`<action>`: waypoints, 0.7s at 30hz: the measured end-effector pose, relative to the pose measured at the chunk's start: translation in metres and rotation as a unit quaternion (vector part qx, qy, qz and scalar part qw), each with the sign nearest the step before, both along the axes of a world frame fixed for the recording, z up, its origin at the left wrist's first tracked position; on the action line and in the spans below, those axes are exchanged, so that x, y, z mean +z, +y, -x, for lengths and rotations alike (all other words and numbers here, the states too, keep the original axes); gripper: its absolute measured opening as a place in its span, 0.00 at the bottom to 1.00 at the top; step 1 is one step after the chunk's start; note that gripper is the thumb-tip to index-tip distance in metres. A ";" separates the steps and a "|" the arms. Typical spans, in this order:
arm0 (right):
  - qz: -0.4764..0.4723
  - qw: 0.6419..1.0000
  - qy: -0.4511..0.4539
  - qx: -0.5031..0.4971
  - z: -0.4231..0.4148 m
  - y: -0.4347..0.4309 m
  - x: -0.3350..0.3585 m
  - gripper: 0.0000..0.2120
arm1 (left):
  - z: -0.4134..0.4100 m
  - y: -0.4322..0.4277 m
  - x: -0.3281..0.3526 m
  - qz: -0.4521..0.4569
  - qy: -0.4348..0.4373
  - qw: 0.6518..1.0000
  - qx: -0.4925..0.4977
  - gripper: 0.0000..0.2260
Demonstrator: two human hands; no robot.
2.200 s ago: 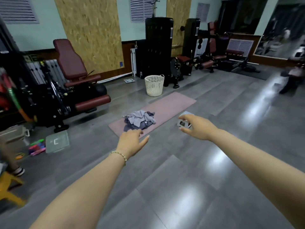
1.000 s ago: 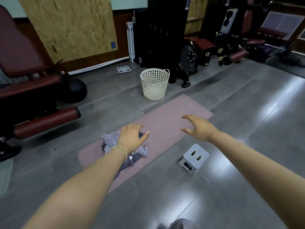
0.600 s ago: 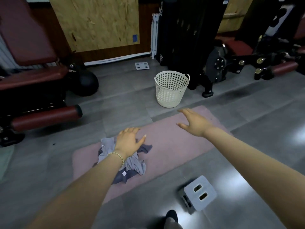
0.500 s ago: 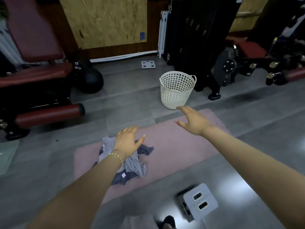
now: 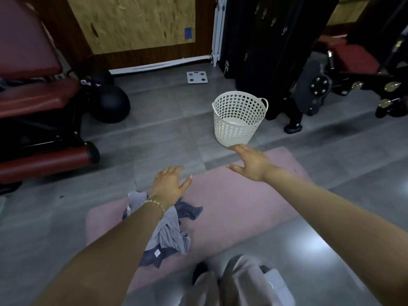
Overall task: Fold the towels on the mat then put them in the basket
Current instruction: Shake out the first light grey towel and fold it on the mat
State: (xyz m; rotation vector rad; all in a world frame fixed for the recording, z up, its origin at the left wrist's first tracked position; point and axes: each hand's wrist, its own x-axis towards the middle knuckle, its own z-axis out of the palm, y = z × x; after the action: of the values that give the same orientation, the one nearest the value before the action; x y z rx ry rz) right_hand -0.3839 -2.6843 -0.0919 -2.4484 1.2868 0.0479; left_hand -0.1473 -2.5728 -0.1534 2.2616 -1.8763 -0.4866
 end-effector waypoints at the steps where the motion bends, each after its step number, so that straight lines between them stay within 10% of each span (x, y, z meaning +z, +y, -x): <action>1: -0.005 1.000 0.006 0.000 0.000 -0.007 -0.002 0.29 | 0.001 -0.008 -0.003 -0.001 0.007 1.000 -0.003 0.39; 21: -0.135 0.952 0.048 0.271 -0.075 -0.162 -0.171 0.29 | 0.021 -0.060 -0.150 -0.010 0.039 0.960 0.276 0.34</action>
State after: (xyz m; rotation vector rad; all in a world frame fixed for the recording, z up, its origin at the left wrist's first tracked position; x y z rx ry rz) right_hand -0.3091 -2.8468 -0.2634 -2.4967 0.5570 0.4575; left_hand -0.1683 -2.6330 -0.3033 2.5846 -1.1243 -0.4896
